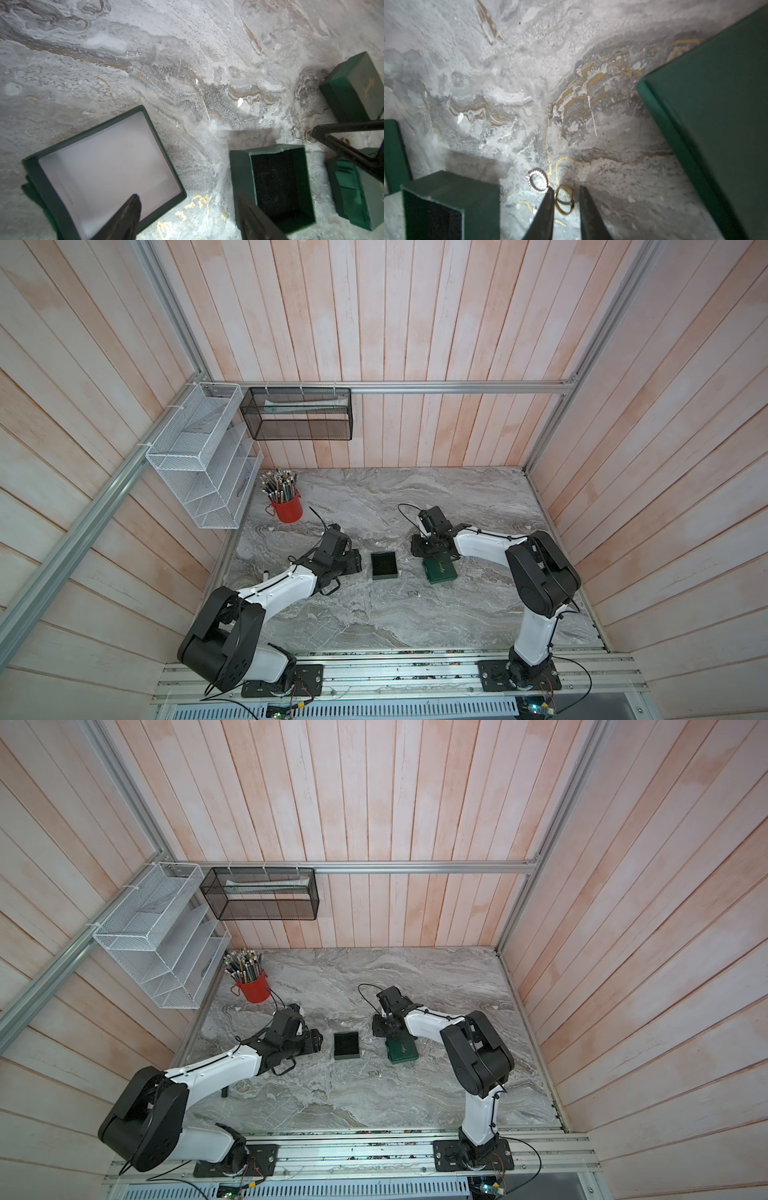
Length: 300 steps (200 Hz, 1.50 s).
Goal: Take the rings out of the lift-off lid box
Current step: Place the ring at the center of the board, then pick up the lid from the center of the board.
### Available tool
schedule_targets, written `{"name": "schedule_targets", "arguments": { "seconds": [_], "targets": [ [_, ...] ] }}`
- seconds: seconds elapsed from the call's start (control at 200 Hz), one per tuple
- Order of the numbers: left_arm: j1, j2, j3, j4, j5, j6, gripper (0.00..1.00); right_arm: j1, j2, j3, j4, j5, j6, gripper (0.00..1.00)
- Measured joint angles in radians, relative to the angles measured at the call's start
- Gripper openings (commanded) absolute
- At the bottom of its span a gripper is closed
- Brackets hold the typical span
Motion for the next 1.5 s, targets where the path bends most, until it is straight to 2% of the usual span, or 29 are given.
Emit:
{"name": "schedule_targets", "arguments": {
  "seconds": [0.045, 0.09, 0.19, 0.41, 0.505, 0.765, 1.09, 1.285, 1.5],
  "targets": [
    [-0.005, -0.003, 0.000, -0.010, -0.011, 0.005, 0.77, 0.000, 0.000, 0.000, -0.003, 0.003, -0.002, 0.42],
    [-0.009, -0.005, 0.000, -0.018, -0.019, 0.008, 0.77, 0.000, -0.002, 0.000, -0.003, 0.003, -0.010, 0.43],
    [-0.014, -0.005, 0.005, -0.040, -0.037, 0.020, 0.76, 0.000, -0.016, -0.001, -0.011, 0.011, -0.011, 0.43],
    [-0.044, 0.012, 0.038, -0.085, -0.091, 0.063, 0.63, 0.000, -0.109, -0.036, -0.006, 0.031, -0.011, 0.43],
    [-0.051, 0.024, 0.044, -0.105, -0.115, 0.087, 0.63, 0.000, -0.141, -0.045, 0.006, 0.030, -0.011, 0.44],
    [-0.053, 0.063, 0.063, -0.154, -0.146, 0.130, 0.53, 0.000, -0.152, -0.079, 0.022, 0.030, -0.013, 0.43],
    [-0.079, 0.127, 0.093, -0.179, -0.166, 0.130, 0.47, 0.000, -0.161, -0.105, 0.026, 0.030, -0.014, 0.43],
    [-0.091, 0.169, 0.104, -0.181, -0.184, 0.124, 0.37, -0.003, -0.185, -0.120, 0.029, 0.031, -0.014, 0.44],
    [-0.096, 0.200, 0.133, -0.179, -0.195, 0.124, 0.33, -0.007, -0.220, -0.148, 0.032, 0.031, -0.014, 0.43]
  ]
}}
